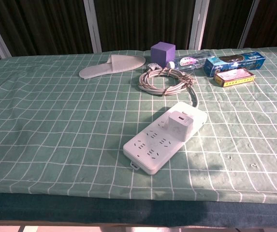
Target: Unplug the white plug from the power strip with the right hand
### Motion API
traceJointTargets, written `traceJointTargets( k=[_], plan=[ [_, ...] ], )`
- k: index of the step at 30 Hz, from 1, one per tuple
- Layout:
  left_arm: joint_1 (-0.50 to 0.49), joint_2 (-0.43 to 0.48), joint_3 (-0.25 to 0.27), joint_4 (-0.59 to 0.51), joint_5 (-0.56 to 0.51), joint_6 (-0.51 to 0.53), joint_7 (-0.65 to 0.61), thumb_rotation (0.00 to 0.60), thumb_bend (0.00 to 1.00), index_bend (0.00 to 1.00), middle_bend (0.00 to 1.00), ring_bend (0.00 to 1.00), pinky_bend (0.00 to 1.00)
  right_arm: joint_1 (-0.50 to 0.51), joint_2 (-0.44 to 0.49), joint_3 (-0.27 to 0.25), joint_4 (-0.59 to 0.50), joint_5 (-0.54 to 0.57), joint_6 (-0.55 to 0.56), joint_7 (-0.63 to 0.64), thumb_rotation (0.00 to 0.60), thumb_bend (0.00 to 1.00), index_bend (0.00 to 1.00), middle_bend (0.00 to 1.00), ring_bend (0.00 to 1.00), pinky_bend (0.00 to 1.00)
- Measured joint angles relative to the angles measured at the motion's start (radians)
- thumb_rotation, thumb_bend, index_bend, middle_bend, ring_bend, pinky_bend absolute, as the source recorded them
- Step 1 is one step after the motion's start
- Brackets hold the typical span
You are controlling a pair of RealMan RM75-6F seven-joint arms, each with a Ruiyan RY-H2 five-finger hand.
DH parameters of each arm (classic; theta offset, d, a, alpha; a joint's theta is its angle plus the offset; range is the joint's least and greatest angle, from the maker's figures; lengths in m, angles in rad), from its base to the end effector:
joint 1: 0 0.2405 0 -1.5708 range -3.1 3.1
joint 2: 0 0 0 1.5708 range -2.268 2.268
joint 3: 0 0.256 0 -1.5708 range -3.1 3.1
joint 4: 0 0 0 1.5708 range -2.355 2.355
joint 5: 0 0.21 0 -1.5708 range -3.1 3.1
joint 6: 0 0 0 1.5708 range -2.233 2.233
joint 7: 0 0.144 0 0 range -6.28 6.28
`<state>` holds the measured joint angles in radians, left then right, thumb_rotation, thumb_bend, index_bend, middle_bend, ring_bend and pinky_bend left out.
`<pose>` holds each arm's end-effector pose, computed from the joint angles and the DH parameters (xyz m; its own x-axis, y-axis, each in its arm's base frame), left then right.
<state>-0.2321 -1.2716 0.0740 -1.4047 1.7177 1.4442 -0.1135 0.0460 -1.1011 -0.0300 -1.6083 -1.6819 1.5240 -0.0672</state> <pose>-0.2938 0.1969 0.0933 0.3942 0.1260 0.9103 0.8775 -0.3459 -0.3321 -0.2999 -0.1504 0.1491 0.4847 -0.0466 0.8734 -0.8674 -0.1546 0.4731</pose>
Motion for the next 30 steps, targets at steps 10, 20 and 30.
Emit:
traceJointTargets(
  k=[10, 20, 30],
  plan=[
    [-0.022, -0.026, 0.042, 0.01, 0.079, -0.015, -0.039, 0.6, 0.51, 0.0, 0.05, 0.03, 0.08, 0.013, -0.016, 0.0, 0.014, -0.023, -0.005, 0.002, 0.6, 0.15, 0.0, 0.0, 0.0, 0.0],
    [-0.141, -0.173, 0.086, 0.039, 0.245, -0.082, -0.121, 0.6, 0.67, 0.0, 0.06, 0.0, 0.07, 0.119, -0.104, 0.002, 0.044, -0.098, -0.125, -0.067, 0.6, 0.15, 0.0, 0.0, 0.0, 0.0],
    [-0.267, -0.352, 0.012, 0.038, 0.178, -0.267, -0.086, 0.6, 0.71, 0.0, 0.03, 0.0, 0.03, 0.255, -0.205, 0.033, 0.006, -0.094, -0.333, -0.205, 0.6, 0.15, 0.0, 0.0, 0.0, 0.0]
  ],
)
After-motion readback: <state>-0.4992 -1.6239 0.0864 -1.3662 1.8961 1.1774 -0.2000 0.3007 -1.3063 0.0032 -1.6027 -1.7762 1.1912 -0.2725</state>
